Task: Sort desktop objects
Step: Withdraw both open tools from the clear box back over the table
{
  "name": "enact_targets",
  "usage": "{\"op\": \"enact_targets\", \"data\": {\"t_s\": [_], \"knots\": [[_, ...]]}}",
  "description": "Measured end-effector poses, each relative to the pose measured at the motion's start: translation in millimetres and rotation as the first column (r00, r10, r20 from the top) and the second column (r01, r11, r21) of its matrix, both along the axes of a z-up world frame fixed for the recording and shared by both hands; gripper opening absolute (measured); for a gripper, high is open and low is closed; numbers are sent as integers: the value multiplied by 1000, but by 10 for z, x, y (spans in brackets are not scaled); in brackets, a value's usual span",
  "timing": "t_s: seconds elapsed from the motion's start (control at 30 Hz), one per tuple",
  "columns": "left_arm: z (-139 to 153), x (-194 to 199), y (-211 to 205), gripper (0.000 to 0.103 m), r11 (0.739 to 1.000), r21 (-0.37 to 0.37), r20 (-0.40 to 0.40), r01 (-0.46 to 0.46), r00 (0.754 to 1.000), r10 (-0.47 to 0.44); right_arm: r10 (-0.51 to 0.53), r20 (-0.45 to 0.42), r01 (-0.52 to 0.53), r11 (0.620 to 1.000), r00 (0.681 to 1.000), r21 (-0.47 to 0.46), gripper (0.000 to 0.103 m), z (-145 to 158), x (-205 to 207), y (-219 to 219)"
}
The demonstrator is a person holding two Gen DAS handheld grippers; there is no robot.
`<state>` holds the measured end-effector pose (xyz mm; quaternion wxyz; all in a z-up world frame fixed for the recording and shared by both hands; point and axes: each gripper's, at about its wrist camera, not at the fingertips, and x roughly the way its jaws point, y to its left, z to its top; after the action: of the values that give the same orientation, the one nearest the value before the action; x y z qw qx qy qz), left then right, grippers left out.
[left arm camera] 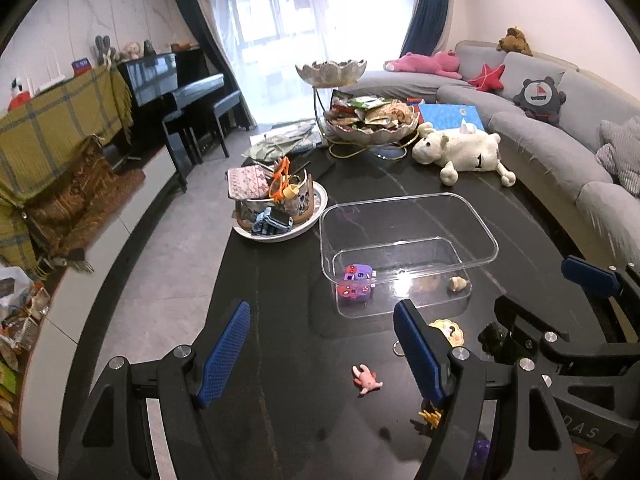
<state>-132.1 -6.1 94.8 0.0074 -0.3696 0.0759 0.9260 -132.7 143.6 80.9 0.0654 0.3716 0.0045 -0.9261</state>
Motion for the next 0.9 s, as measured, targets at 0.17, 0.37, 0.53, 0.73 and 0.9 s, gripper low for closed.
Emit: {"op": "enact_targets", "data": {"t_s": [0.17, 0.37, 0.53, 0.73, 0.9], "knots": [[6, 166, -14, 71, 1000, 17, -5, 0, 1000, 0, -4, -20, 5, 1000, 1000, 22, 81, 33, 198, -11], [-20, 332, -44, 71, 1000, 30, -3, -6, 1000, 6, -5, -29, 6, 999, 1000, 34, 81, 29, 360, -38], [-48, 458, -82, 71, 999, 49, 8, -13, 1000, 12, -2, -36, 3, 1000, 999, 28, 81, 16, 485, -59], [-111, 589, -121, 71, 996, 91, 38, -12, 999, 9, 3, -39, -3, 1000, 999, 11, 81, -13, 629, -47], [-207, 693, -112, 71, 997, 81, 46, -19, 999, 15, 11, -30, -11, 1000, 1000, 0, 82, -100, 745, -52]]}}
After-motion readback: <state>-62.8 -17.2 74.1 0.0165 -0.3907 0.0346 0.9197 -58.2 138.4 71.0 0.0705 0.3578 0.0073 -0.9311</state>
